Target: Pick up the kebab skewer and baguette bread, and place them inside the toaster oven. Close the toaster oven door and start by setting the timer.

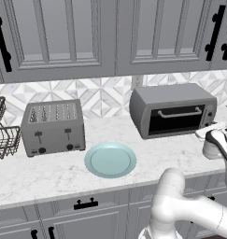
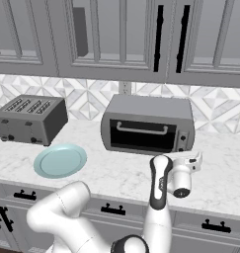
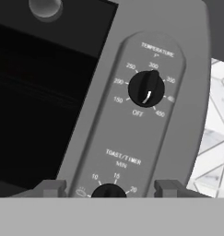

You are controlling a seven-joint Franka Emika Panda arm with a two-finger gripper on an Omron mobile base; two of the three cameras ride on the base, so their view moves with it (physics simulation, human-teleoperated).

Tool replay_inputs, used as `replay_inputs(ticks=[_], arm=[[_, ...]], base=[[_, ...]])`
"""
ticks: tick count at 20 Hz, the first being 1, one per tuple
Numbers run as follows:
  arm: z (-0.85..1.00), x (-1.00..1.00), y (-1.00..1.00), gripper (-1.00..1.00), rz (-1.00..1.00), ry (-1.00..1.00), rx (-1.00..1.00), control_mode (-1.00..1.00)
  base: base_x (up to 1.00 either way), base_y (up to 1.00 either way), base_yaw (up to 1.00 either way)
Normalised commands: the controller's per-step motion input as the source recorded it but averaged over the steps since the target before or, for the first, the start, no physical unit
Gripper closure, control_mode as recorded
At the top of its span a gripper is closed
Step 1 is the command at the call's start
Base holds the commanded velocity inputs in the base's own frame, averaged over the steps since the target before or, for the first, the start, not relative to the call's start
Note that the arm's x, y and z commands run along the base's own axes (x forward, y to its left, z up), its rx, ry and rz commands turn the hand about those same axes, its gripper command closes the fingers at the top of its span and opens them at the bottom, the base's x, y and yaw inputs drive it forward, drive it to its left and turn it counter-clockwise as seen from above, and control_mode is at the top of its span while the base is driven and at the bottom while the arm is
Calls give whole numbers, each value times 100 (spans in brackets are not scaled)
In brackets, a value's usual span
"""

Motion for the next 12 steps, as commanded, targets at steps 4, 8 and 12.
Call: replay_inputs(ticks=[4, 8, 12], arm=[[-25, 0, 0, 100, 0, 0, -1, -100], [-22, -3, -5, 100, 0, 0, -1, -100], [-15, -7, -5, 100, 0, 0, 0, -100]], base=[[0, 0, 0], [0, 0, 0], [0, 0, 0]])
